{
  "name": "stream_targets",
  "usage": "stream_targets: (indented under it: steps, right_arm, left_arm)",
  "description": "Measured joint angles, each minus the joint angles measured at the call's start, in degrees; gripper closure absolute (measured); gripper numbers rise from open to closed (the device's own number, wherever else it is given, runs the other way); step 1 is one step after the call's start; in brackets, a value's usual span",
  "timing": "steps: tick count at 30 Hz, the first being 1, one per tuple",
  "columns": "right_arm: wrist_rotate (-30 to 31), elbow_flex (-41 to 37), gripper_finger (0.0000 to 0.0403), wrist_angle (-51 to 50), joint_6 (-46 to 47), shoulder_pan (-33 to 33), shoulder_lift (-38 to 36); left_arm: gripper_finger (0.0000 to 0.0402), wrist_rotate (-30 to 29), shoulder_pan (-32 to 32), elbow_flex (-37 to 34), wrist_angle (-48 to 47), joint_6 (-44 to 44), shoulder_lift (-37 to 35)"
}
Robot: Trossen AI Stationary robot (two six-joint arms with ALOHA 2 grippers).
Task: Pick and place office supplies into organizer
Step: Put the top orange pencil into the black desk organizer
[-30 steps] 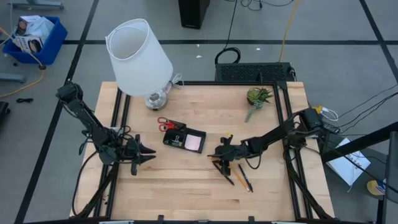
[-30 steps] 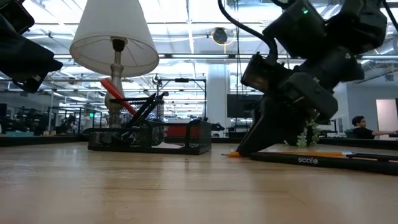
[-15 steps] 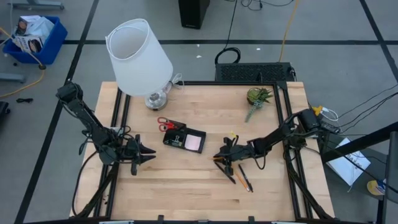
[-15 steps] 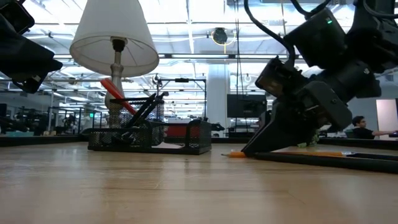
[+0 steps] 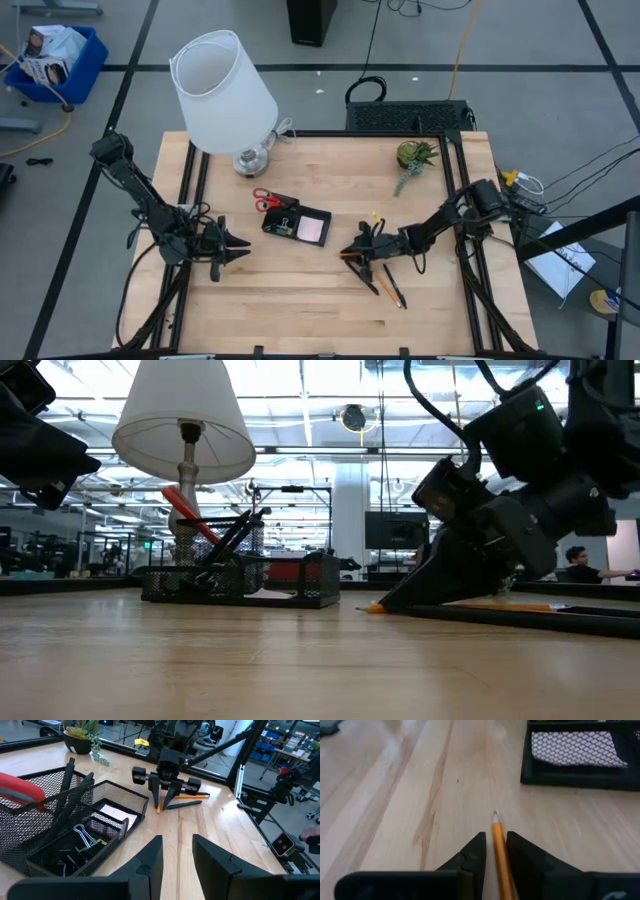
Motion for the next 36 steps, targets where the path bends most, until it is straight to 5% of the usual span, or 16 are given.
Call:
stream_targets:
  steps: [13, 26, 36]
  right_arm:
    - [0.62, -0.04, 0.0332, 14.49, 1.31, 0.09, 9.36]
    - [0.08, 0.15, 0.0387, 9.09, 3.85, 0.57, 6.46]
    - [-0.3, -0.33, 0.0389, 14.73, -0.75, -0.74, 5.39]
  left_arm:
    - [0.0293, -0.01, 0.0, 0.0, 0.04, -0.03, 0.02]
    - [0.0293, -0.01, 0.0, 0.0, 0.11, -0.04, 0.01]
    - [0.0293, -0.17, 0.0, 0.0, 0.09, -0.01, 0.02]
